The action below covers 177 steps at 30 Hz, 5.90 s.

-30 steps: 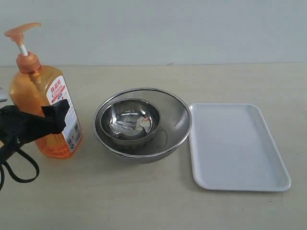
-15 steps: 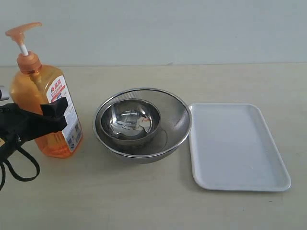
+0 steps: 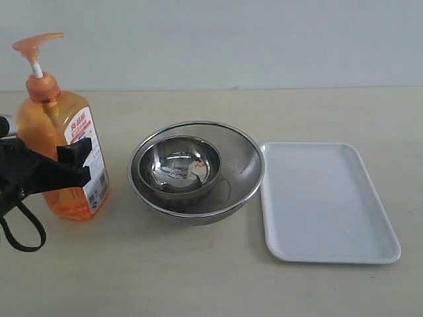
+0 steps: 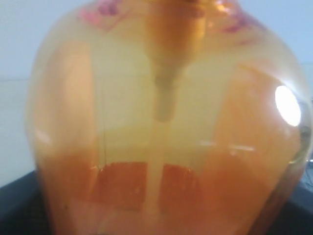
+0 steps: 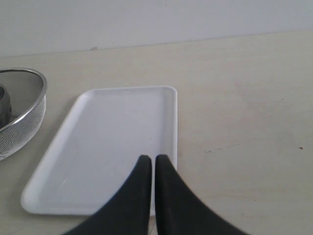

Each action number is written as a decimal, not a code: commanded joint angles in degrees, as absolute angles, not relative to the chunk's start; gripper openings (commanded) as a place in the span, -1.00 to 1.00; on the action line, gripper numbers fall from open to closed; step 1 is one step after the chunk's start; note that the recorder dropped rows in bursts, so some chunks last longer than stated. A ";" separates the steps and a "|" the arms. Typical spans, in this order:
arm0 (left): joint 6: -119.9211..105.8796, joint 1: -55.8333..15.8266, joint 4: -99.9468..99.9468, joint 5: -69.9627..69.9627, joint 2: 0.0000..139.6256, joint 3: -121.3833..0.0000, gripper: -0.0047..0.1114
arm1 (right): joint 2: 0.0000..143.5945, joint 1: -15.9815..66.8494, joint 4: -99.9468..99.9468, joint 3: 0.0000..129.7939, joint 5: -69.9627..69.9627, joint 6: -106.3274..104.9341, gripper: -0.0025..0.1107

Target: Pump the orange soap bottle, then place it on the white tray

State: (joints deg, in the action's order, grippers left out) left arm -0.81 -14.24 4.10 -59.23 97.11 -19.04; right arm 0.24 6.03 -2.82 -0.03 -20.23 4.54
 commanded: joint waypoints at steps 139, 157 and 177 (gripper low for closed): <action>-11.34 -14.48 -5.24 -58.30 92.84 -19.41 -0.73 | 106.49 30.22 99.95 89.31 47.70 68.57 -0.10; -11.13 -14.48 -5.01 -59.06 92.84 -19.41 -0.73 | 108.65 33.11 99.95 89.25 45.97 58.94 0.02; -11.13 -14.48 -5.01 -59.01 92.84 -19.41 -0.73 | 108.65 33.71 99.95 89.25 48.26 62.70 0.02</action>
State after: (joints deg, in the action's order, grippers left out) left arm -11.22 -14.24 -4.89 -54.30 93.66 -18.97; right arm 108.90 33.68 100.21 88.97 46.56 61.40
